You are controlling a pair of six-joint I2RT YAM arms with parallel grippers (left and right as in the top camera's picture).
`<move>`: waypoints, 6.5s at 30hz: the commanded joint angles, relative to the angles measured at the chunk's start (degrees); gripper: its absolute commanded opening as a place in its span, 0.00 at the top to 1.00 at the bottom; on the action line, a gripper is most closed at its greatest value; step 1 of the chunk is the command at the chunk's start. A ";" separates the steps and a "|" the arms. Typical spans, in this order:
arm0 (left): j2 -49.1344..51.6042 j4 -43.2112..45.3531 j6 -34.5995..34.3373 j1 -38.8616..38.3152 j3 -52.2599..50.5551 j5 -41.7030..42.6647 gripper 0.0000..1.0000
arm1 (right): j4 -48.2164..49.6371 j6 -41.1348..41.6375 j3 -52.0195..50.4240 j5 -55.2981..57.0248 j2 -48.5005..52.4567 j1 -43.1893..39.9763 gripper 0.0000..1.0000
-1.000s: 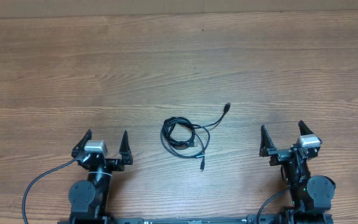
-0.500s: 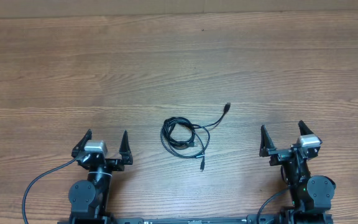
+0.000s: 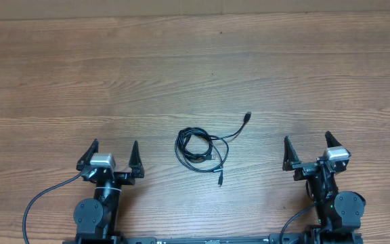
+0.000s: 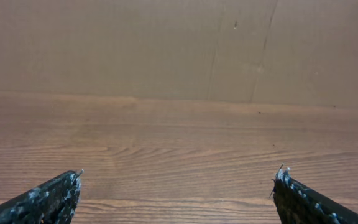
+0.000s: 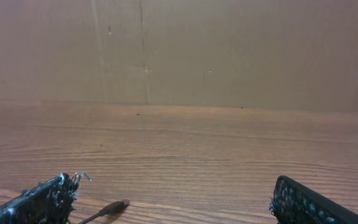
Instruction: Untangle cables
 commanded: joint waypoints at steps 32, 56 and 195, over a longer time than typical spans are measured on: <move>15.13 8.39 14.53 -0.15 29.35 8.24 0.01 | 0.17 -0.26 -0.57 0.52 -0.66 0.22 0.00; 64.52 -91.84 4.98 -0.15 95.95 38.64 0.01 | 0.17 -0.24 -0.57 0.52 -0.66 0.22 0.00; 88.13 -26.01 25.24 -24.81 56.02 7.30 0.10 | 0.17 -0.24 -0.57 0.52 -0.66 0.22 0.00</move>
